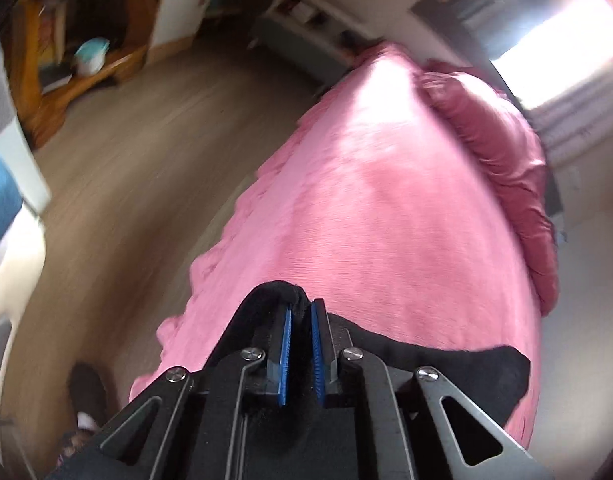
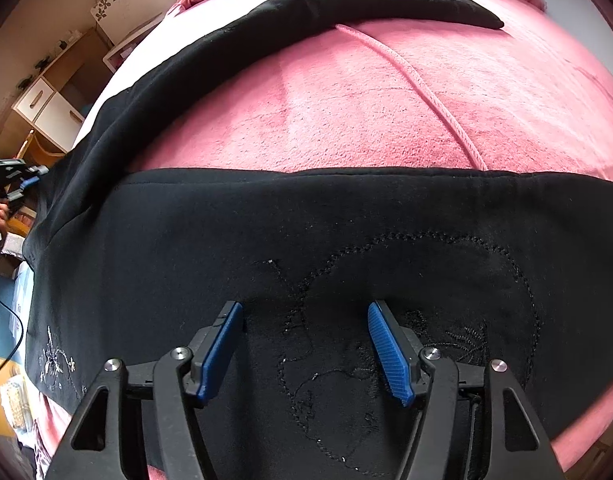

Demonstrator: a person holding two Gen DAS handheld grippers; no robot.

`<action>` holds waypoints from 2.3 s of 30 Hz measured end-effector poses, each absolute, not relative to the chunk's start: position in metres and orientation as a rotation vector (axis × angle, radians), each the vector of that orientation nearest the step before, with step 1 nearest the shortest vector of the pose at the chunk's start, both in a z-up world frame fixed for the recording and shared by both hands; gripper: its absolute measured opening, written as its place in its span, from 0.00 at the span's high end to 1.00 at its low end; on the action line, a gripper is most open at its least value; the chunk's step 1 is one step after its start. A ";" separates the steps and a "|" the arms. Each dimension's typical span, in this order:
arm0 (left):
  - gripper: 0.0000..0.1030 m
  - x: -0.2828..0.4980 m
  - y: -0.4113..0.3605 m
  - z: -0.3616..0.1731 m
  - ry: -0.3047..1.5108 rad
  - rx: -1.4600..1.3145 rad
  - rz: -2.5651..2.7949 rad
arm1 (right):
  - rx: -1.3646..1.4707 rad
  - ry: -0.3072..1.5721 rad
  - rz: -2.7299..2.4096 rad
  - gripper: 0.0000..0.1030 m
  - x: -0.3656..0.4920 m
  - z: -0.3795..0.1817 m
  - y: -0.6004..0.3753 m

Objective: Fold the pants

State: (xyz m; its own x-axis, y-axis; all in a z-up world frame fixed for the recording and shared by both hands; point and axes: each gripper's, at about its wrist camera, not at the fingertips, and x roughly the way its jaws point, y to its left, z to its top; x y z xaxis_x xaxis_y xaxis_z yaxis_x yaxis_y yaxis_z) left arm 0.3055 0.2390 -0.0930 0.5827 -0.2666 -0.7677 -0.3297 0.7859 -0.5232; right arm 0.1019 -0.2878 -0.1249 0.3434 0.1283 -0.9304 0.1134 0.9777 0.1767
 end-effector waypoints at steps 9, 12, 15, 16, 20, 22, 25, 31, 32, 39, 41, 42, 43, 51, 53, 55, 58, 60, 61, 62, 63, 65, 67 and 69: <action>0.92 0.163 0.172 0.008 0.726 -0.496 -0.448 | 0.360 1.144 0.051 0.39 0.131 -0.100 -0.316; 0.92 0.115 0.156 0.011 0.724 -0.471 -0.545 | 0.405 1.102 0.093 0.48 0.159 -0.084 -0.320; 0.92 0.075 0.141 0.009 0.734 -0.433 -0.599 | 0.461 1.069 0.130 0.56 0.193 -0.069 -0.322; 0.92 0.067 0.140 0.006 0.744 -0.437 -0.616 | 0.488 1.063 0.149 0.57 0.207 -0.065 -0.321; 0.92 0.049 0.133 -0.004 0.776 -0.438 -0.636 | 0.571 1.046 0.168 0.58 0.261 -0.056 -0.316; 0.92 0.045 0.133 -0.006 0.783 -0.424 -0.630 | 0.614 1.049 0.156 0.58 0.288 -0.057 -0.312; 0.92 0.042 0.136 -0.005 0.783 -0.426 -0.627 | 0.636 1.052 0.117 0.58 0.317 -0.061 -0.303; 0.92 0.050 0.144 -0.007 0.801 -0.422 -0.620 | 0.602 1.105 0.004 0.74 0.366 -0.077 -0.306; 0.92 0.052 0.145 -0.005 0.805 -0.410 -0.620 | 0.611 1.116 0.001 0.78 0.368 -0.081 -0.308; 0.92 0.117 0.188 0.010 0.806 -0.406 -0.400 | 0.573 1.048 0.078 0.93 0.361 -0.051 -0.321; 0.92 0.149 0.212 0.013 0.797 -0.452 -0.302 | 0.571 1.000 0.115 0.94 0.352 -0.032 -0.325; 0.92 0.171 0.227 0.015 0.790 -0.478 -0.242 | 0.580 0.964 0.142 0.94 0.343 -0.020 -0.328; 0.92 0.186 0.237 0.016 0.788 -0.500 -0.210 | 0.589 0.932 0.167 0.94 0.334 -0.010 -0.330; 0.92 0.231 0.242 0.019 0.761 -0.485 -0.133 | 0.589 0.810 0.307 0.94 0.209 0.021 -0.348; 0.92 0.214 0.240 0.016 0.746 -0.495 -0.159 | 0.594 0.830 0.319 0.94 0.177 0.012 -0.352; 0.92 0.193 0.240 0.007 0.746 -0.507 -0.178 | 0.597 0.865 0.309 0.94 0.148 -0.006 -0.352; 0.92 0.160 0.243 -0.007 0.744 -0.534 -0.187 | 0.596 0.934 0.288 0.94 0.118 -0.037 -0.349; 0.92 0.134 0.242 -0.019 0.758 -0.536 -0.173 | 0.594 0.973 0.273 0.94 0.104 -0.054 -0.345; 0.92 0.121 0.242 -0.027 0.768 -0.549 -0.172 | 0.582 0.990 0.259 0.94 0.093 -0.063 -0.344; 0.92 0.109 0.243 -0.035 0.783 -0.555 -0.164 | 0.588 1.006 0.252 0.94 0.086 -0.071 -0.344; 0.92 0.100 0.244 -0.041 0.793 -0.565 -0.153 | 0.596 1.023 0.244 0.94 0.081 -0.079 -0.344; 0.92 0.080 0.245 -0.060 0.830 -0.595 -0.139 | 0.572 1.044 0.224 0.94 0.067 -0.088 -0.344; 0.92 0.064 0.246 -0.079 0.866 -0.610 -0.117 | 0.548 1.064 0.202 0.94 0.058 -0.098 -0.342; 0.92 0.054 0.245 -0.094 0.903 -0.624 -0.101 | 0.548 1.073 0.182 0.94 0.055 -0.105 -0.344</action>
